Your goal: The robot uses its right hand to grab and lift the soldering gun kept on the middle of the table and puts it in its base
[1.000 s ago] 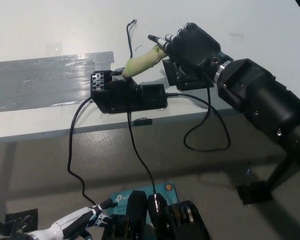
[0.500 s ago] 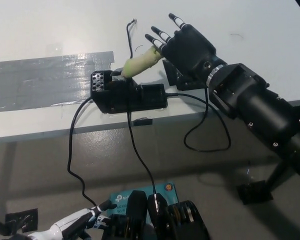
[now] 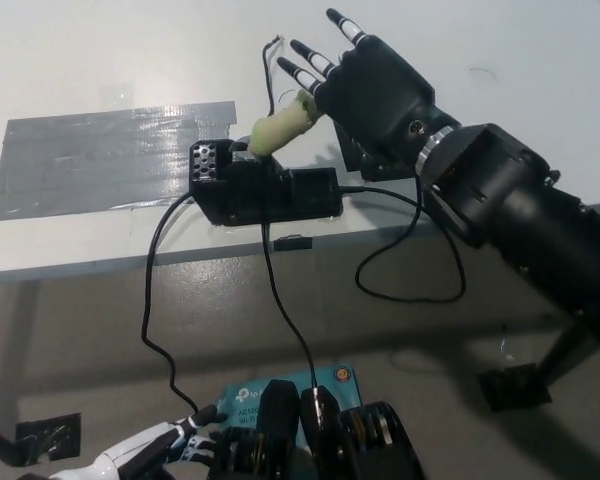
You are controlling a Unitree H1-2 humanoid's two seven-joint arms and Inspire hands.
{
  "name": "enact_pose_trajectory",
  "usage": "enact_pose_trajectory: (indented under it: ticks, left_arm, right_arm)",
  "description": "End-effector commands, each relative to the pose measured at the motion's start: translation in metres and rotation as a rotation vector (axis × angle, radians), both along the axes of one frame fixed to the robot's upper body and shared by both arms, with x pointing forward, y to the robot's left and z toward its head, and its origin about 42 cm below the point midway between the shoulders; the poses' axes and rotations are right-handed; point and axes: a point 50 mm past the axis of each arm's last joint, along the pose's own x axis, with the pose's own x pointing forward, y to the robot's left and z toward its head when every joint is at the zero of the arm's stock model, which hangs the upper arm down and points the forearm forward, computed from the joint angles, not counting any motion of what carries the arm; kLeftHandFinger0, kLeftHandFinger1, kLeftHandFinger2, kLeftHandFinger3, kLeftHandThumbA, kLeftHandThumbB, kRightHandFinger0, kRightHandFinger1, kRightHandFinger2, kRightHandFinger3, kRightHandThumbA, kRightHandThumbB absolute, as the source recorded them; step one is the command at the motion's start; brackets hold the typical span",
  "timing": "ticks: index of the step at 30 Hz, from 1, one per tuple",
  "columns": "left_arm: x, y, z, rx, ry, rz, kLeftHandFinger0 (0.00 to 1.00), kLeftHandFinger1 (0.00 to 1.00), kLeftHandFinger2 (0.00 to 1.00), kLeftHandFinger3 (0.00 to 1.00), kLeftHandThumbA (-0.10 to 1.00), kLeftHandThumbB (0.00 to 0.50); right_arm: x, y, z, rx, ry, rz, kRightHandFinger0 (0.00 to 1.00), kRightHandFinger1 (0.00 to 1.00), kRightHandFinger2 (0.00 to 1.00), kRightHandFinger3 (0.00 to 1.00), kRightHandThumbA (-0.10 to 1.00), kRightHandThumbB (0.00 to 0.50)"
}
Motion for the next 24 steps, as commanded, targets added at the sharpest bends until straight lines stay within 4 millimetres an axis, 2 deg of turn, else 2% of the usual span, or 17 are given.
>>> enact_pose_trajectory:
  ticks: [1,10,13,17,19,21,22,24]
  left_arm:
    - [-0.001,0.018,0.008,0.024,-0.001,0.023,1.0,0.81,0.82,1.0,1.0,0.499]
    - [-0.009,0.021,0.002,0.034,0.011,0.039,1.0,0.81,0.8,1.0,1.0,0.5]
    - [-0.009,0.023,0.001,0.027,0.023,0.037,1.0,0.76,0.8,1.0,1.0,0.5]
    - [-0.013,0.026,-0.001,0.034,0.025,0.053,1.0,0.75,0.8,1.0,1.0,0.498]
    - [-0.015,0.028,-0.002,0.036,0.026,0.062,1.0,0.76,0.8,1.0,1.0,0.5]
    - [-0.015,0.029,-0.002,0.034,0.026,0.069,1.0,0.77,0.81,1.0,1.0,0.5]
    - [-0.016,0.029,-0.002,0.031,0.029,0.069,1.0,0.79,0.82,1.0,1.0,0.5]
    - [-0.018,0.03,-0.002,0.04,0.027,0.071,1.0,0.79,0.82,1.0,1.0,0.5]
  right_arm:
    - [-0.025,-0.001,0.035,0.029,0.063,-0.038,1.0,1.0,1.0,1.0,0.69,0.5]
    - [-0.034,-0.027,0.025,0.072,0.186,-0.086,1.0,1.0,1.0,1.0,0.65,0.5]
    - [-0.038,-0.034,0.024,0.119,0.234,-0.1,1.0,1.0,1.0,1.0,0.64,0.5]
    - [-0.044,-0.039,0.028,0.172,0.309,-0.109,1.0,1.0,1.0,1.0,0.69,0.5]
    - [-0.065,-0.06,0.038,0.236,0.379,-0.099,1.0,1.0,1.0,1.0,0.67,0.5]
    - [-0.076,-0.07,0.041,0.261,0.394,-0.089,1.0,1.0,1.0,1.0,0.66,0.5]
    - [-0.09,-0.081,0.043,0.271,0.393,-0.072,1.0,1.0,1.0,1.0,0.66,0.5]
    - [-0.102,-0.088,0.046,0.287,0.409,-0.085,1.0,1.0,1.0,1.0,0.65,0.5]
